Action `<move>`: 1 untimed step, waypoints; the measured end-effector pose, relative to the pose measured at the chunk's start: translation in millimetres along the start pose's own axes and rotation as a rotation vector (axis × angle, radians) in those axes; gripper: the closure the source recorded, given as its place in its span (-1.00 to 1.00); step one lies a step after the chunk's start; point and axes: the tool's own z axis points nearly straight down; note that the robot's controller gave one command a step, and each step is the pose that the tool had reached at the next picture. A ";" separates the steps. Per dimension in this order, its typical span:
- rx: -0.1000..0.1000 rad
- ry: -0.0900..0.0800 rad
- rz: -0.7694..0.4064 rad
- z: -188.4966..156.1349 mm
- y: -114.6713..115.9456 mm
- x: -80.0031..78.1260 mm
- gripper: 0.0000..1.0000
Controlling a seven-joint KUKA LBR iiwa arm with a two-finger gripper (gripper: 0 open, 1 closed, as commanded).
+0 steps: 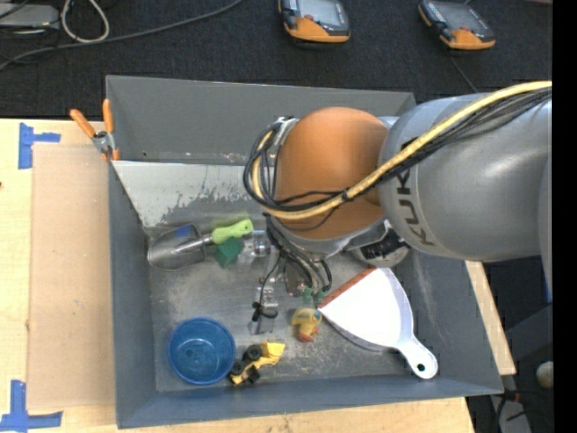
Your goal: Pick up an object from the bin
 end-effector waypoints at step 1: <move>-0.001 -0.008 0.005 -4.4 -0.9 -1.7 -1.00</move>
Offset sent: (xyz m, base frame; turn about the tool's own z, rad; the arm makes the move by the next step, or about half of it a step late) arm -0.0046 0.0611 -0.0742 -0.1405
